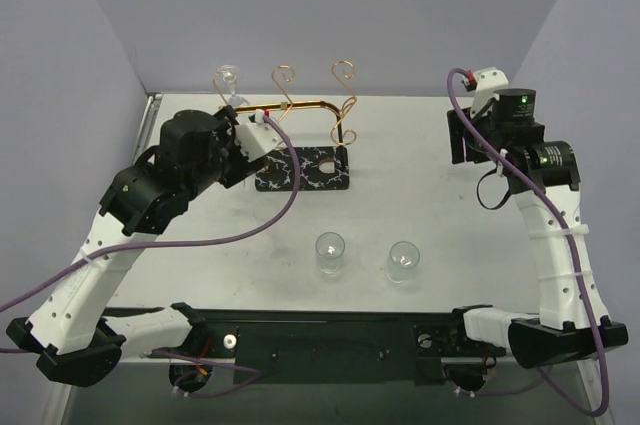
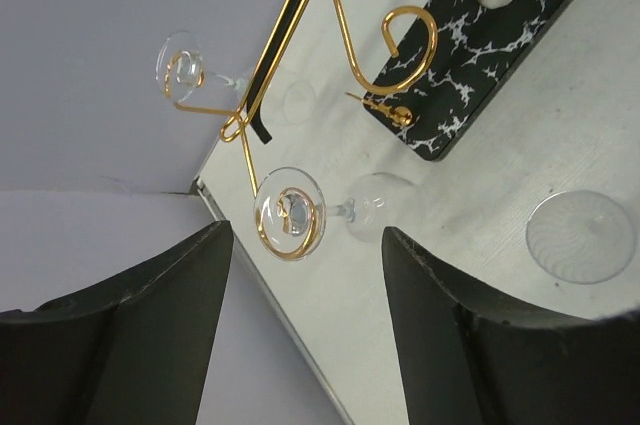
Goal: Place the wine glass upside down on the wine glass rack
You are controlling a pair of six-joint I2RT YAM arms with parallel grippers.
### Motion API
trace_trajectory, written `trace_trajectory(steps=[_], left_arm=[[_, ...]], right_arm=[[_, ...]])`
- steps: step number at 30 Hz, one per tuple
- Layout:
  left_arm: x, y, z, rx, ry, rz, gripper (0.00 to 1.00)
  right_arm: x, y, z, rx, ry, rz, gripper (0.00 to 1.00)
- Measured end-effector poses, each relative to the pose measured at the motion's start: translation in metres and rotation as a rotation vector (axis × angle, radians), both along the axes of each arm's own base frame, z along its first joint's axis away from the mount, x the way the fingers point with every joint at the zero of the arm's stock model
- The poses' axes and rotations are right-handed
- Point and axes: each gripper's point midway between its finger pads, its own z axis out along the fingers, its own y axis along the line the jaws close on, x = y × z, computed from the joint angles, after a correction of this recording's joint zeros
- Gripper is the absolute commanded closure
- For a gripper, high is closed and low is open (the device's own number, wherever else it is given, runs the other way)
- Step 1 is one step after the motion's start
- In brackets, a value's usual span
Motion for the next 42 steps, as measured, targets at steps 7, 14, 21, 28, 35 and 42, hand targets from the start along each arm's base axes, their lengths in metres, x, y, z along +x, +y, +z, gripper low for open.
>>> trace_trajectory(steps=[7, 14, 21, 28, 35, 42], left_arm=[[-0.015, -0.022, 0.026, -0.206, 0.033, -0.053, 0.27], [-0.023, -0.034, 0.023, -0.277, 0.083, -0.095, 0.26], [-0.026, -0.039, 0.011, -0.305, 0.129, -0.088, 0.23], [-0.024, -0.043, 0.013, -0.348, 0.135, -0.071, 0.22], [-0.019, -0.046, 0.012, -0.356, 0.136, -0.068, 0.22], [-0.016, -0.049, 0.006, -0.357, 0.131, -0.069, 0.21]], right_arm=[[-0.003, 0.005, -0.009, 0.023, 0.058, 0.037, 0.42], [-0.046, 0.048, -0.041, -0.009, 0.191, 0.310, 0.43], [-0.100, 0.066, -0.098, -0.072, 0.375, 0.505, 0.46], [-0.111, 0.063, -0.126, -0.087, 0.463, 0.523, 0.46], [-0.094, 0.049, -0.125, -0.129, 0.419, 0.433, 0.46], [-0.040, 0.009, -0.075, -0.080, 0.294, 0.181, 0.46]])
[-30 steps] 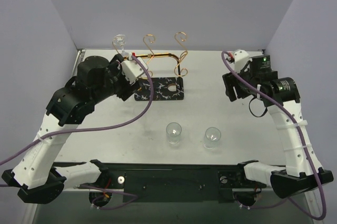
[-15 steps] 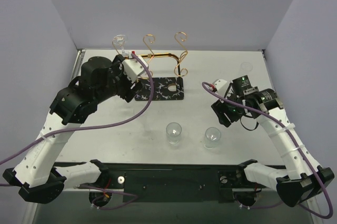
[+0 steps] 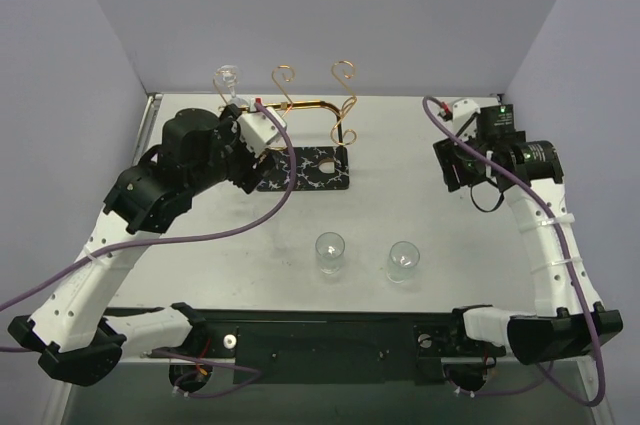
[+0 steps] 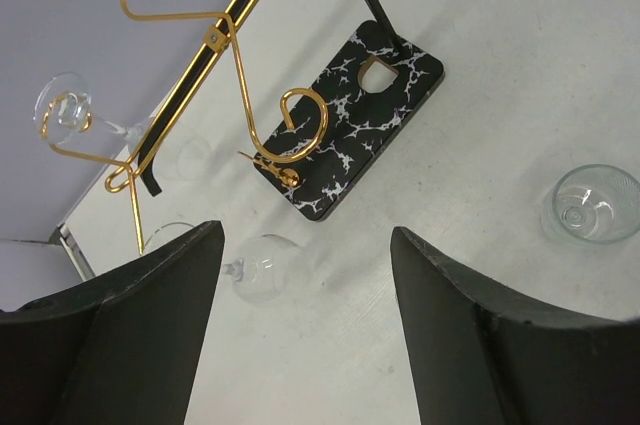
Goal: Place the wine glass upside down on the wine glass rack
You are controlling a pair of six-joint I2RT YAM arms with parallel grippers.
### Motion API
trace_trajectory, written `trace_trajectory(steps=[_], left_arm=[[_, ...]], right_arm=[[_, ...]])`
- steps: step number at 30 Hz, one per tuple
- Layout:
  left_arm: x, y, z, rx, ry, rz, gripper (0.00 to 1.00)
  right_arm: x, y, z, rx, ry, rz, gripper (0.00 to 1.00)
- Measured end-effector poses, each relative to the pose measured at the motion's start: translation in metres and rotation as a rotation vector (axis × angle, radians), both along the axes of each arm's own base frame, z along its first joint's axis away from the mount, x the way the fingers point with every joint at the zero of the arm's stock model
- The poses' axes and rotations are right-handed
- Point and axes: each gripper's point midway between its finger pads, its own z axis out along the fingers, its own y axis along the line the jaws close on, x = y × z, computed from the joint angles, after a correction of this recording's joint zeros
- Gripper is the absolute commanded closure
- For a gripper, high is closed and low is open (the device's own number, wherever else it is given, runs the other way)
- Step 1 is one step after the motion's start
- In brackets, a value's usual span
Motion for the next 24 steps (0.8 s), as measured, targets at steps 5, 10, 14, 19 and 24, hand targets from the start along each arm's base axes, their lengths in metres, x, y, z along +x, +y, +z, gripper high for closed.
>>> trace_trajectory(steps=[5, 10, 14, 19, 24], left_arm=[[-0.001, 0.001, -0.012, 0.019, 0.014, -0.001, 0.22], [-0.001, 0.002, -0.015, 0.019, 0.006, -0.001, 0.22], [-0.001, 0.002, -0.012, 0.010, -0.012, -0.003, 0.22], [-0.001, 0.003, -0.016, 0.015, -0.011, -0.004, 0.22], [-0.001, 0.003, -0.024, 0.025, 0.002, -0.004, 0.22]], right_arm=[[0.033, -0.028, 0.025, 0.011, -0.057, -0.145, 0.46], [0.063, -0.061, 0.034, 0.030, -0.069, -0.295, 0.48], [0.085, -0.082, 0.035, 0.059, -0.073, -0.392, 0.50], [0.111, -0.092, 0.023, 0.092, -0.069, -0.463, 0.52], [0.134, -0.095, 0.005, 0.128, -0.064, -0.515, 0.56]])
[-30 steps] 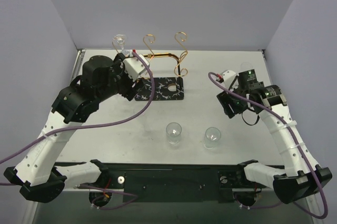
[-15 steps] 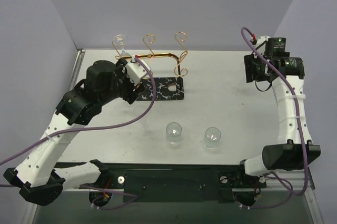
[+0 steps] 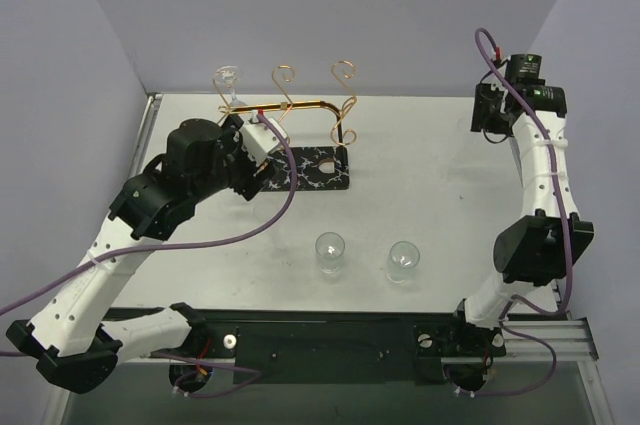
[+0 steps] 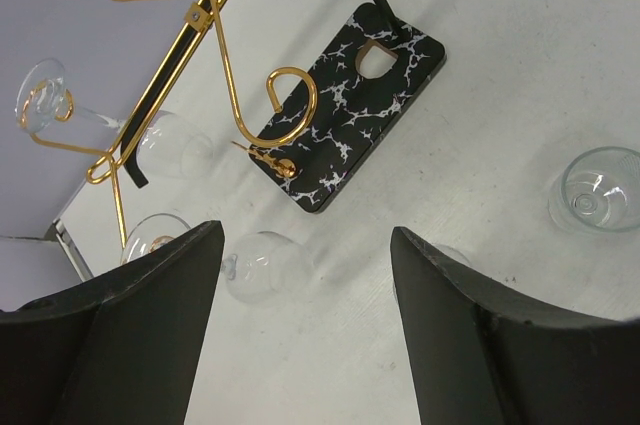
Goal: Place the wine glass upside down on the wine glass rack
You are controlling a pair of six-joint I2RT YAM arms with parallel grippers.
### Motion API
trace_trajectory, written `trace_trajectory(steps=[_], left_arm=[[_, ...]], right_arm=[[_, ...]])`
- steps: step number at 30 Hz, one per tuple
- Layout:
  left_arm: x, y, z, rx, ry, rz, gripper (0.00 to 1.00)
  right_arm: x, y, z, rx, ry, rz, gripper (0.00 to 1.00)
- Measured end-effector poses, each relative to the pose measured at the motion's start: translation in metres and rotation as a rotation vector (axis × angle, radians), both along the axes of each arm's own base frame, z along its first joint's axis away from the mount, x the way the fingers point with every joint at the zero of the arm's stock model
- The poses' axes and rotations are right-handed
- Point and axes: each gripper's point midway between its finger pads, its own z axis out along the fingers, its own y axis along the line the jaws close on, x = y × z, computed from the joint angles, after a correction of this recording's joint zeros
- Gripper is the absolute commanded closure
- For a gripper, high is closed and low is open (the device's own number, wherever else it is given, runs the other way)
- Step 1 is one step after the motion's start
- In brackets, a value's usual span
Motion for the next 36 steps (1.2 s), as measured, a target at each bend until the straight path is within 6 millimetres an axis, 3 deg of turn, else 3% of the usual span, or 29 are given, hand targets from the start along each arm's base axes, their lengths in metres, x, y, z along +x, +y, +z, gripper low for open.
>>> trace_trajectory(steps=[9, 17, 23, 36], left_arm=[[0.000, 0.001, 0.000, 0.002, -0.004, -0.001, 0.22], [0.000, 0.001, 0.000, 0.008, -0.007, -0.005, 0.22], [0.000, 0.001, 0.000, 0.009, -0.008, -0.006, 0.22], [0.001, 0.001, -0.003, 0.016, -0.004, -0.003, 0.22]], right_arm=[[0.030, -0.008, -0.017, 0.006, -0.012, -0.041, 0.58], [0.042, -0.015, -0.025, -0.001, -0.019, -0.057, 0.62], [0.050, -0.020, -0.042, -0.001, 0.007, -0.068, 0.64], [0.057, -0.020, -0.060, 0.016, 0.025, -0.066, 0.83]])
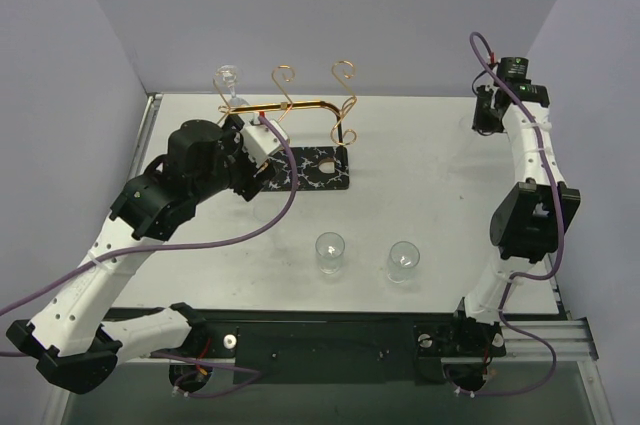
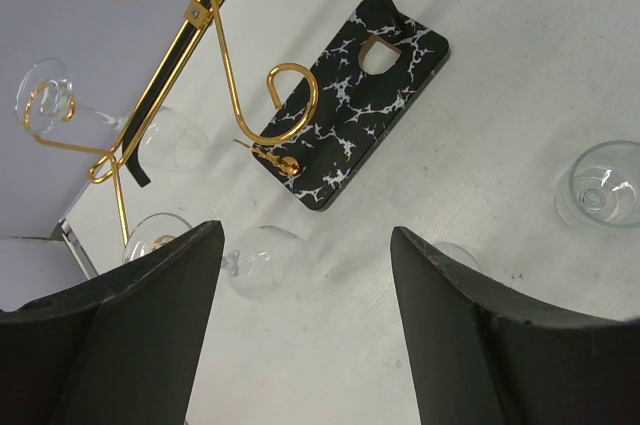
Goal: Place the wine glass upside down on the wine glass rack
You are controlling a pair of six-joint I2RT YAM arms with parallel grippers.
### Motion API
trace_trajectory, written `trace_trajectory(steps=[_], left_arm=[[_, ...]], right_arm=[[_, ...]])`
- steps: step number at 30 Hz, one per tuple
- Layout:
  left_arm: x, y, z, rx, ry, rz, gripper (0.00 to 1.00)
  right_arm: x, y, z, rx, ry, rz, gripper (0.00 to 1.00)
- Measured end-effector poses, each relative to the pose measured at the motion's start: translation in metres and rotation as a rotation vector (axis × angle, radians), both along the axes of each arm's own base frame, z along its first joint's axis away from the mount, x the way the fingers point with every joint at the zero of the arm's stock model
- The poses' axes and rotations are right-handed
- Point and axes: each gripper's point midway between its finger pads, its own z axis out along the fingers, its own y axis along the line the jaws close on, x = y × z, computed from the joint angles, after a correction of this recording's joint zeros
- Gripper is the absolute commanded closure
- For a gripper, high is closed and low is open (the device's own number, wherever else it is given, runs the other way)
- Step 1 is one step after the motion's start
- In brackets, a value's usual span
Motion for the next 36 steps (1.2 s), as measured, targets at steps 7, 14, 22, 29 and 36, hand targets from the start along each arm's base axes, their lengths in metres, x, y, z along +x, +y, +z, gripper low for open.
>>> trace_trajectory(steps=[7, 14, 22, 29, 36], left_arm=[[0.002, 0.000, 0.000, 0.006, -0.006, 0.000, 0.22], [0.012, -0.006, -0.003, 0.014, 0.004, 0.016, 0.22], [0.040, -0.034, 0.032, -0.100, -0.004, 0.041, 0.22], [0.051, -0.083, 0.071, -0.308, 0.069, -0.040, 0.20], [0.051, -0.135, 0.084, -0.458, 0.219, -0.176, 0.11]], right_arm=[[-0.001, 0.004, -0.005, 0.019, 0.007, 0.010, 1.00], [-0.017, 0.007, 0.001, 0.013, 0.009, 0.030, 1.00], [-0.065, 0.031, 0.089, 0.030, -0.167, 0.128, 1.00], [-0.128, 0.092, 0.195, 0.030, -0.441, 0.350, 1.00], [-0.179, 0.161, 0.250, 0.102, -0.596, 0.622, 1.00]])
